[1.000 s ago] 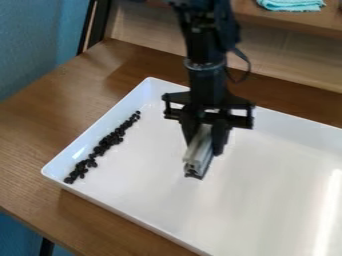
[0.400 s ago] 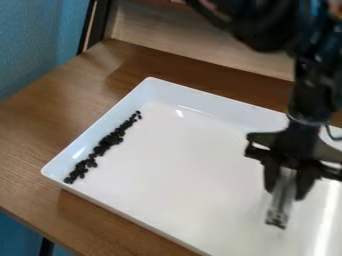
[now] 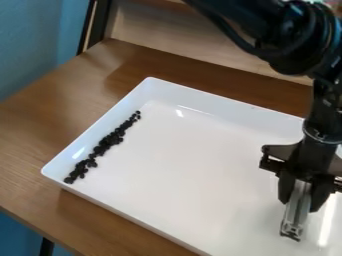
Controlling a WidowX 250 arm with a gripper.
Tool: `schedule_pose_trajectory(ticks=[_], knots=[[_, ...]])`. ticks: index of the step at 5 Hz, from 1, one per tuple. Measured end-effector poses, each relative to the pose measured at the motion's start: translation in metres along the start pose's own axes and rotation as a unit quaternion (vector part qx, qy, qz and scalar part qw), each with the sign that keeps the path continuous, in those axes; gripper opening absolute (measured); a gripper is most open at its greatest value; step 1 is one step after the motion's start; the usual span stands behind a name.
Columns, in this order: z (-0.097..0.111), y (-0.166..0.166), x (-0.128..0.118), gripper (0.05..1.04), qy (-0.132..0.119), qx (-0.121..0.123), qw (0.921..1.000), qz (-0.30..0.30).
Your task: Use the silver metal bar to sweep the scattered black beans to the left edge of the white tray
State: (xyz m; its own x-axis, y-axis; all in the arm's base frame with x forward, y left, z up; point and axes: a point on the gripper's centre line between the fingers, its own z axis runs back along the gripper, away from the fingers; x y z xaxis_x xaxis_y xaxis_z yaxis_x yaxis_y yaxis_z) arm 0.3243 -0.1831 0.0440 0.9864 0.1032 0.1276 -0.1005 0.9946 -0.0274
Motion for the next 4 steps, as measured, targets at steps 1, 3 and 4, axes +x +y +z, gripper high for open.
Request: schedule_pose_trajectory(ticks=[1,3,4], knots=[[-0.005,0.002,0.000,0.601,-0.003,0.011,0.9999,-0.006],[-0.002,0.002,-0.004,1.012,0.016,0.007,0.9997,-0.019],[0.051,0.022,0.004,1.009,0.006,-0.011,0.9998,-0.013]])
